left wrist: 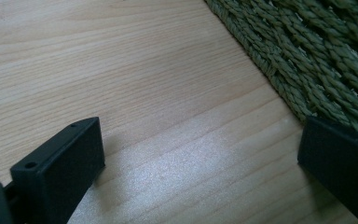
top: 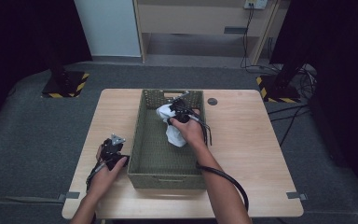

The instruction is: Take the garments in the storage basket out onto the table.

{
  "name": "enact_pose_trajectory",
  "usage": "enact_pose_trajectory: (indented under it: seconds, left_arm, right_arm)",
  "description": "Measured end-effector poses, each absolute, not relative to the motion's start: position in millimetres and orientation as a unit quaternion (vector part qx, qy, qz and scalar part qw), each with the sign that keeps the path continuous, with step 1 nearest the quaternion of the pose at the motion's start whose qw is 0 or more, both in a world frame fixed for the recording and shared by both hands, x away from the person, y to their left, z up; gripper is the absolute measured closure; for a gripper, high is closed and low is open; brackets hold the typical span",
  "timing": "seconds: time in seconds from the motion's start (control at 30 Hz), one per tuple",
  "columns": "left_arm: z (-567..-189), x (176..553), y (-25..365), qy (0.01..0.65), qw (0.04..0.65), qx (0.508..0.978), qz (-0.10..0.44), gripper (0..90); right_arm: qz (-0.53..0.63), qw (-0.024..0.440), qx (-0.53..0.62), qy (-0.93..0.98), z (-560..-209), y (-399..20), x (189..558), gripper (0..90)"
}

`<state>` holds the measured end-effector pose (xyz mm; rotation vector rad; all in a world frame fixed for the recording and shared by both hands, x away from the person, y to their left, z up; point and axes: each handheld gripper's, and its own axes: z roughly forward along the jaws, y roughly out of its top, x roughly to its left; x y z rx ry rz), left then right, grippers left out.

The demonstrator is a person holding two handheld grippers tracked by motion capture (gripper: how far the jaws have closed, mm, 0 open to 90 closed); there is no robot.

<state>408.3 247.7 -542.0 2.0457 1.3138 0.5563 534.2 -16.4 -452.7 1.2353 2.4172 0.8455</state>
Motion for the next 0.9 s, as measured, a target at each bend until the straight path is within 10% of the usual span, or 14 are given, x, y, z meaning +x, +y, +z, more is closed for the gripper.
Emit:
enact_pose_trajectory:
  seconds: [0.9]
  left_arm:
    - [-542, 408, 248, 0.499, 0.317, 0.778, 0.211, 0.0]
  right_arm:
    - [0.308, 0.154, 0.415, 0.842, -415, -16, 531, 49.0]
